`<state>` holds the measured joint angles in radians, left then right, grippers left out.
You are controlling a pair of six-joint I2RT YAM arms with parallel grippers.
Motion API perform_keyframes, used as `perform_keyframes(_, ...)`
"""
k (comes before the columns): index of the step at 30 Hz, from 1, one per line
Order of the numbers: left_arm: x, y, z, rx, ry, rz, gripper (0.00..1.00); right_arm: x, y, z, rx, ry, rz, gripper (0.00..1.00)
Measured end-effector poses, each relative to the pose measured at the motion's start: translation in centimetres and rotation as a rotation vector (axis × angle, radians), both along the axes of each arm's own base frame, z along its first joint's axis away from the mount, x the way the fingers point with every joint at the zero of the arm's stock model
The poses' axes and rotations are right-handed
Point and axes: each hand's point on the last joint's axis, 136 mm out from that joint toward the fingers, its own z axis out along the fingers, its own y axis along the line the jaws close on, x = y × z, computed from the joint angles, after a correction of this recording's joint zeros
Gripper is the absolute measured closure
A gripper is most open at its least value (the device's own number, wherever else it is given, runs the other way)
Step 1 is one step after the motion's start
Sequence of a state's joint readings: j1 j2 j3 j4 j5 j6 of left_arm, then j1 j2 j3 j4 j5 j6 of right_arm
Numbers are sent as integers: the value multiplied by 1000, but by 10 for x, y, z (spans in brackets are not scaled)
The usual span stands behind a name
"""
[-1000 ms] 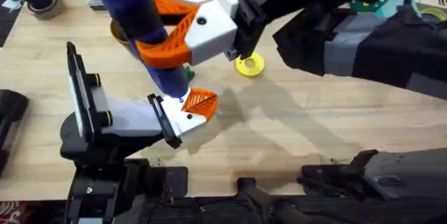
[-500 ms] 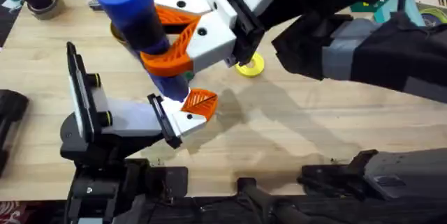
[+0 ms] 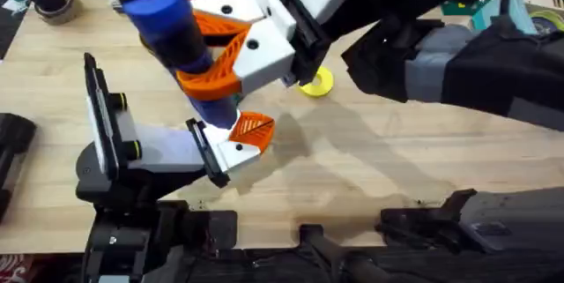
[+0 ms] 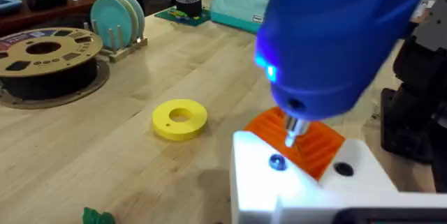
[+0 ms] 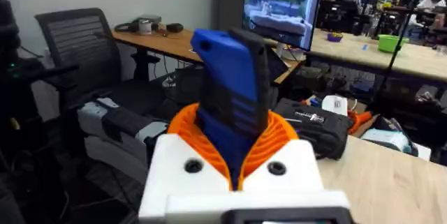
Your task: Pick up the gripper from the table and insert it into the empty holder that is missing its gripper. Then pick up a screw, insert it into the mounting hole, and use the screwdriver to tighten it. Finally, clean up the table by picking up the vegetable and placing it into the bucket.
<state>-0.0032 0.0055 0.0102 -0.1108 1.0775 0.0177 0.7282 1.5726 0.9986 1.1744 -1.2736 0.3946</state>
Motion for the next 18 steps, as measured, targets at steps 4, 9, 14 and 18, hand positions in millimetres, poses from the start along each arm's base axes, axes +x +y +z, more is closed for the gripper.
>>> perform_keyframes(4,0,0,0,0,0,0,997,-1,1,-1,3,-7,1,976)
perform_keyframes(9,0,0,0,0,0,0,997,-1,1,-1,8,-17,1,976)
perform_keyframes(14,0,0,0,0,0,0,997,-2,1,-1,10,-21,1,976)
perform_keyframes(18,0,0,0,0,0,0,997,-2,1,-1,10,-21,1,976)
